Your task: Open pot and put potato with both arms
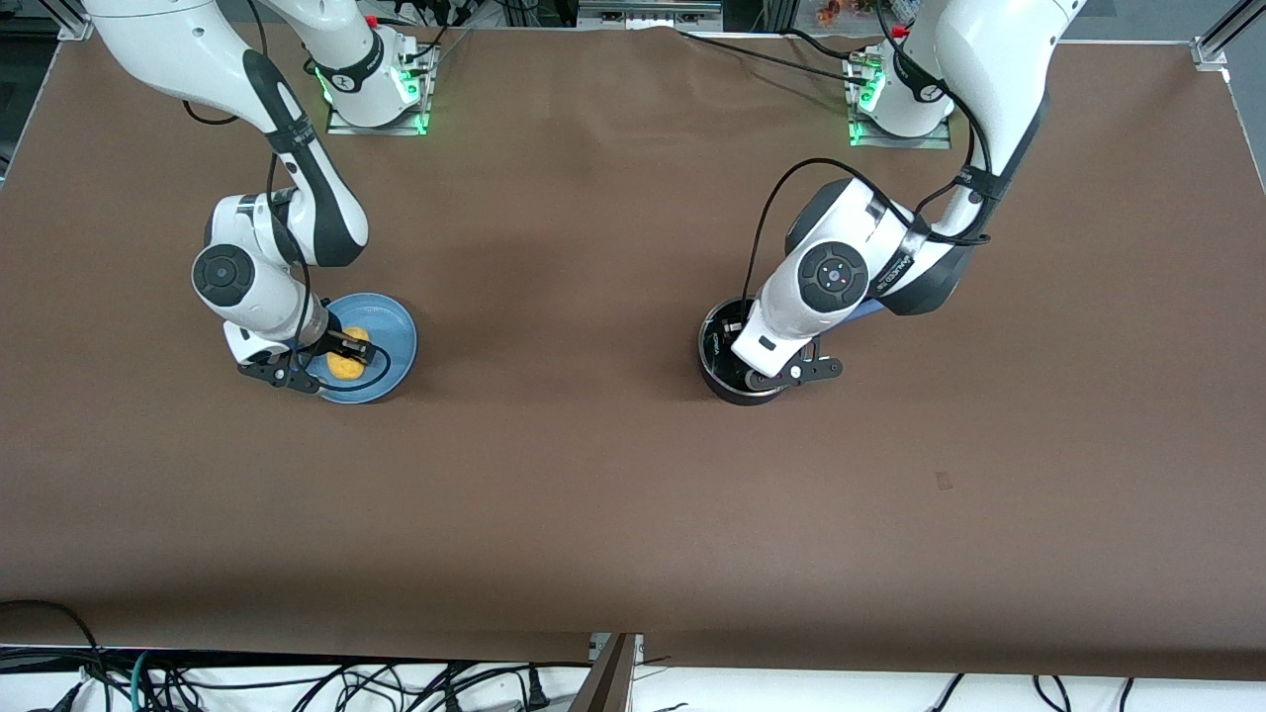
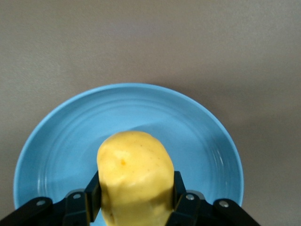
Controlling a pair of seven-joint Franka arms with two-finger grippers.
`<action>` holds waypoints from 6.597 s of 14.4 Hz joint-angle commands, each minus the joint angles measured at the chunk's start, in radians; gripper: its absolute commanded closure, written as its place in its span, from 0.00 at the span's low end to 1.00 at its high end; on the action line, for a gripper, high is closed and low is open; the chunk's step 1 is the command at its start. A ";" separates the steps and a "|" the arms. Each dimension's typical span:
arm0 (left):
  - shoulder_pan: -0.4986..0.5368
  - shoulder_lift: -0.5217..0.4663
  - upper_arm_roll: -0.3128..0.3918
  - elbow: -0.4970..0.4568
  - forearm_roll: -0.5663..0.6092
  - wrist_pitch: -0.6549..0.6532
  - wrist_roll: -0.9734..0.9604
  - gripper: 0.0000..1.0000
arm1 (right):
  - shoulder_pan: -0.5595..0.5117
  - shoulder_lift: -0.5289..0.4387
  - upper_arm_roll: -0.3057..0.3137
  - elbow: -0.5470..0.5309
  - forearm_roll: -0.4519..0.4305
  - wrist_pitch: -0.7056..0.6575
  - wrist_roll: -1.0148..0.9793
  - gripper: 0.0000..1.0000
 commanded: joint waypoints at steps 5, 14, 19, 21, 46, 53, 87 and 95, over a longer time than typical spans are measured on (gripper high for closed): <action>0.018 0.016 0.006 0.022 0.023 -0.056 0.138 1.00 | -0.001 -0.062 0.027 0.056 -0.002 -0.076 -0.010 0.77; 0.110 -0.126 -0.003 0.122 -0.035 -0.350 0.227 1.00 | -0.001 -0.067 0.148 0.332 0.005 -0.369 0.004 0.77; 0.303 -0.153 0.006 0.112 -0.015 -0.437 0.581 1.00 | 0.062 -0.024 0.238 0.473 0.091 -0.374 0.120 0.77; 0.391 -0.163 0.000 0.102 0.081 -0.448 0.739 1.00 | 0.141 0.005 0.239 0.531 0.091 -0.369 0.199 0.77; 0.695 0.130 0.009 0.019 0.402 -0.017 1.060 0.00 | 0.633 0.539 0.238 0.999 0.085 0.074 0.702 0.76; 0.693 0.028 -0.116 0.127 0.401 -0.231 1.060 0.00 | 0.657 0.584 0.235 0.999 0.085 0.146 0.702 0.76; 0.020 -0.530 0.422 0.051 -0.036 -0.453 0.789 0.00 | -0.018 -0.250 0.029 0.762 0.022 -1.069 -0.425 0.00; 0.052 -0.498 0.422 0.129 -0.032 -0.450 0.779 0.00 | -0.070 -0.370 0.029 0.689 0.019 -1.093 -0.428 0.00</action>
